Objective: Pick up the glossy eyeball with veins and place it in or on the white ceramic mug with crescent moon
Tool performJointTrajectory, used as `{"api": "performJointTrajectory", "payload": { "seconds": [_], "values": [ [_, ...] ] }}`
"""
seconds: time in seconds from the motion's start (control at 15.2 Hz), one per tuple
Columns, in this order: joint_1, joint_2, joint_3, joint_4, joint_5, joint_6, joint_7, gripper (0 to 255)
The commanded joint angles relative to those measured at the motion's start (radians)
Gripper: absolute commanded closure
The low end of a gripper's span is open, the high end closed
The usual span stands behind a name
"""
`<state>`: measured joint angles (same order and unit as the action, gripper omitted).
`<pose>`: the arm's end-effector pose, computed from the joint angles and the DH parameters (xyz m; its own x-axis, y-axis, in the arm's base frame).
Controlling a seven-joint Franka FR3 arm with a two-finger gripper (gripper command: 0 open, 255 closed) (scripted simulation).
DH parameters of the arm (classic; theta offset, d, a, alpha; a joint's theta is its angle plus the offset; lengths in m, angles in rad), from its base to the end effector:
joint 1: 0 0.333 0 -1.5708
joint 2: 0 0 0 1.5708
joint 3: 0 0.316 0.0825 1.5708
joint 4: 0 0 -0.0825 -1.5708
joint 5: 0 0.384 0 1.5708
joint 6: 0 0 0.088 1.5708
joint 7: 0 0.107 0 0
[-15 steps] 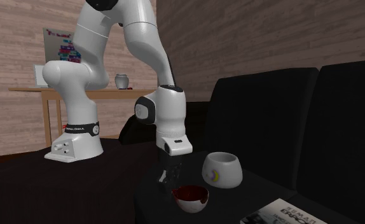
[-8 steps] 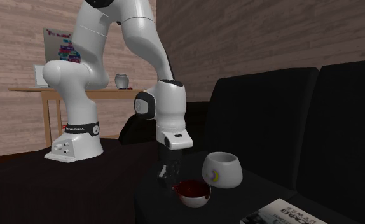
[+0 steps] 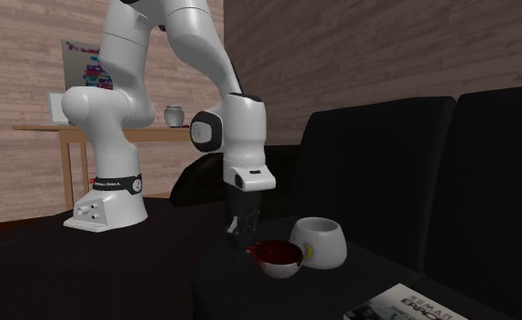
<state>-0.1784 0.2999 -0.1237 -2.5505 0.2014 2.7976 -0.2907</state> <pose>0.4192 -0.1447 0.1560 0.9798 -0.1960 -0.0408 -0.1974 -0.9797 -0.0353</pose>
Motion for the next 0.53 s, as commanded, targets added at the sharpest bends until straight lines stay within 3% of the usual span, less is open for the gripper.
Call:
{"api": "performJointTrajectory", "payload": {
  "seconds": [0.0, 0.46],
  "values": [
    [0.009, -0.036, -0.013, -0.008, -0.017, -0.028, 0.013, 255],
    [0.028, -0.147, -0.045, -0.022, -0.077, -0.122, 0.059, 255]
  ]
}}
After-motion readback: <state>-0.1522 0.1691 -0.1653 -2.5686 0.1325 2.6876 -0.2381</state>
